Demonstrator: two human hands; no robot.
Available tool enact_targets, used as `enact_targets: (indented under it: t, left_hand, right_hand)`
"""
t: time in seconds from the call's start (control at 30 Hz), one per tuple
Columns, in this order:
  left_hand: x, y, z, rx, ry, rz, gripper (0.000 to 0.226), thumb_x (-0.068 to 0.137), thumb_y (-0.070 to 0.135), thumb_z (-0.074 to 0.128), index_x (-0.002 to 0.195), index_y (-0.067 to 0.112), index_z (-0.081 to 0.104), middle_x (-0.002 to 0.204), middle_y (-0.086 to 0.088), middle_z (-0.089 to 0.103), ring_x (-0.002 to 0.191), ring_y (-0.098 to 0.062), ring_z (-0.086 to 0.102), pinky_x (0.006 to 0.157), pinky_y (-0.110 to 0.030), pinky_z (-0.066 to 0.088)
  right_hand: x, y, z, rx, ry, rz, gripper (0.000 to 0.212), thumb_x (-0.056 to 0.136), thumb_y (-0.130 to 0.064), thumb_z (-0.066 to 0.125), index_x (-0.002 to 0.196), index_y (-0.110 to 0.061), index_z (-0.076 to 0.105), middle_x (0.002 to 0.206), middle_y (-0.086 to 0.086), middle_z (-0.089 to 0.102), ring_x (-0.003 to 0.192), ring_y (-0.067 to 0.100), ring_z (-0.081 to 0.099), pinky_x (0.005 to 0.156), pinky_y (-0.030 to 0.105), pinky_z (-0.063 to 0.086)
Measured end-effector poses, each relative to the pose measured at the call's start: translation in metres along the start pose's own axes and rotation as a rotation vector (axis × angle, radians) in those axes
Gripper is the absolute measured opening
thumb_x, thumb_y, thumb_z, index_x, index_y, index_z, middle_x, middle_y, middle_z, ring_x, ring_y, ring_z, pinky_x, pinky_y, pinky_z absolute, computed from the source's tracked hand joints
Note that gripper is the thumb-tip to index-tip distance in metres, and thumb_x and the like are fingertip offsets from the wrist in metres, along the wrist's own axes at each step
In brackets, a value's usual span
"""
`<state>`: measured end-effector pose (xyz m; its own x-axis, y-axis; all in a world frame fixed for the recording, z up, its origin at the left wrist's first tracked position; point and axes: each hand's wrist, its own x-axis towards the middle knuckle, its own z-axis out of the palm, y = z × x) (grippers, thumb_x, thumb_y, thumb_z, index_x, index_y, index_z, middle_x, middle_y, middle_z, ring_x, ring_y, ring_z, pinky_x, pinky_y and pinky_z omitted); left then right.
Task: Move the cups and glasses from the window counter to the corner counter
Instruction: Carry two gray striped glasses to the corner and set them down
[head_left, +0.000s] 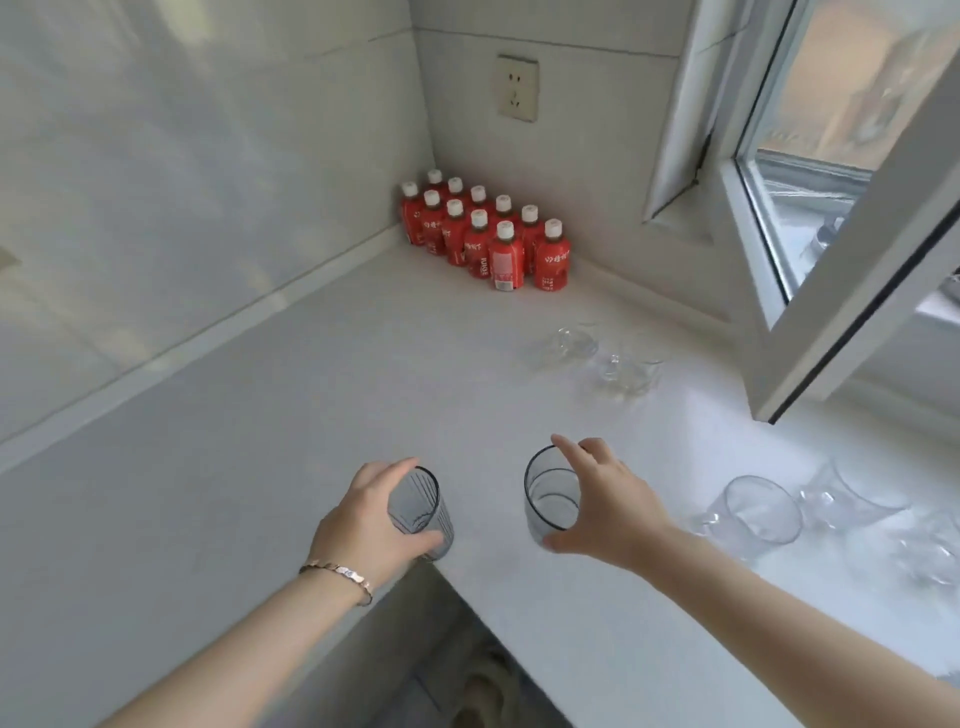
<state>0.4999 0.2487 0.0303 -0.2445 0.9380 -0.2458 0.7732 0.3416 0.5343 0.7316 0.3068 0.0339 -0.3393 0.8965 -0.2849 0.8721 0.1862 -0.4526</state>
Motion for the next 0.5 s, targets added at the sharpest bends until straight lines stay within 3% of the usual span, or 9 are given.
enact_targets:
  t: [0.3, 0.5]
  left_hand:
    - [-0.175, -0.114, -0.049, 0.000, 0.191, -0.335, 0.075, 0.065, 0.041, 0.078, 0.132, 0.040, 0.042, 0.136, 0.018, 0.042, 0.106, -0.011, 0.061, 0.085, -0.025, 0.048]
    - [-0.275, -0.207, -0.087, -0.066, 0.336, -0.524, 0.076, 0.066, 0.037, 0.079, 0.133, 0.036, 0.044, 0.139, 0.012, 0.042, 0.118, -0.013, 0.055, 0.096, -0.028, 0.046]
  right_hand:
    - [-0.061, -0.142, 0.071, -0.131, -0.229, -0.401, 0.103, 0.065, -0.039, 0.075, 0.147, -0.034, 0.013, 0.143, -0.004, 0.029, 0.125, 0.020, 0.044, 0.094, 0.031, 0.046]
    - [-0.105, -0.253, 0.140, -0.218, -0.336, -0.631, 0.103, 0.064, -0.039, 0.076, 0.147, -0.032, 0.014, 0.142, -0.003, 0.031, 0.122, 0.021, 0.046, 0.094, 0.031, 0.046]
